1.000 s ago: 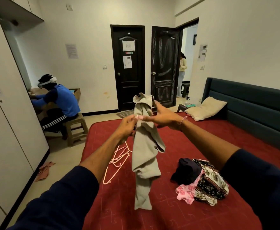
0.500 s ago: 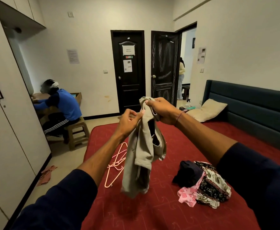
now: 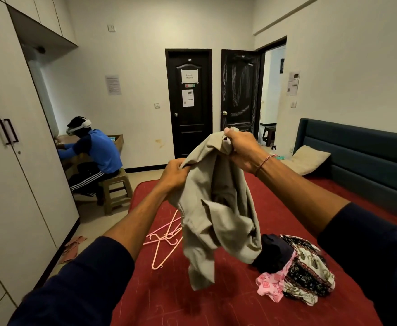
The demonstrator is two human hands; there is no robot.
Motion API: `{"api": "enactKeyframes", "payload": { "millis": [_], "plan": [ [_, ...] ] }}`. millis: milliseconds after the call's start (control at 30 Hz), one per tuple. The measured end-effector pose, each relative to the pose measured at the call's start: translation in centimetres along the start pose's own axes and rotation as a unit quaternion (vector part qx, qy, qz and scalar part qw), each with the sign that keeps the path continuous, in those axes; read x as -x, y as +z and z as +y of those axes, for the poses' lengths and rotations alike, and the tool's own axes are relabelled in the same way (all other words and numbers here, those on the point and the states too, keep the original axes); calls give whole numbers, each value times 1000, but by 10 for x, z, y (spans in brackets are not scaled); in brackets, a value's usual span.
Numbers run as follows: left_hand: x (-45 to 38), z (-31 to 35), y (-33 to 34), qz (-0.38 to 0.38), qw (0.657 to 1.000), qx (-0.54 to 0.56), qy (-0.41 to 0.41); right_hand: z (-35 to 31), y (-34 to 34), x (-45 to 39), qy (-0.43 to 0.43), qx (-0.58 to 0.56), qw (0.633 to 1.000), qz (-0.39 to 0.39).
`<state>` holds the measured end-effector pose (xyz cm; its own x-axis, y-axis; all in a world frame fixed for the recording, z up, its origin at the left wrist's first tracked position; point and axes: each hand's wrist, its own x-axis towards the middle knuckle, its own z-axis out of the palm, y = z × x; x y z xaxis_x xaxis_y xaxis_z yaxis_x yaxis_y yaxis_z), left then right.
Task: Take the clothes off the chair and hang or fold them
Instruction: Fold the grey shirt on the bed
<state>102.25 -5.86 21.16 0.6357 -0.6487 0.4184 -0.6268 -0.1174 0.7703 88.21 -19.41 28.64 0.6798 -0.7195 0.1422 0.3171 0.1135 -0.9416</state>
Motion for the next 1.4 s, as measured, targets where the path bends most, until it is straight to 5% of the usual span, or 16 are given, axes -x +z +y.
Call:
{"api": "enactKeyframes", "payload": {
  "millis": [100,200,367,633,833,933,1067,1200,1300,1400],
  "plan": [
    [-11,19,-7,10,998,-4,54,2,-6,10,-83,210,973,-50],
    [-26,42,-16,-11,994,-62,94,13,-5,14,-159,466,867,-76],
    [-30,78,-22,-75,965,-184,169,10,10,16,-301,657,686,-83],
    [-39,67,-41,-31,963,-193,188,-2,2,5,-283,597,742,-113],
    [-36,55,-39,3,932,-331,148,9,12,10,-199,495,838,-116],
    [-30,46,-34,-97,987,-120,33,8,17,13,-170,449,865,-146],
    [-21,44,-26,-176,960,172,-131,6,17,22,-133,508,810,-260],
    [-32,41,-28,-115,969,182,-122,20,7,22,15,459,799,-387],
    [-37,47,-25,-95,980,151,-89,27,-10,4,-29,470,823,-318],
    [-39,62,-21,-81,974,189,-95,35,-33,-17,-125,530,823,-161]
  ]
}}
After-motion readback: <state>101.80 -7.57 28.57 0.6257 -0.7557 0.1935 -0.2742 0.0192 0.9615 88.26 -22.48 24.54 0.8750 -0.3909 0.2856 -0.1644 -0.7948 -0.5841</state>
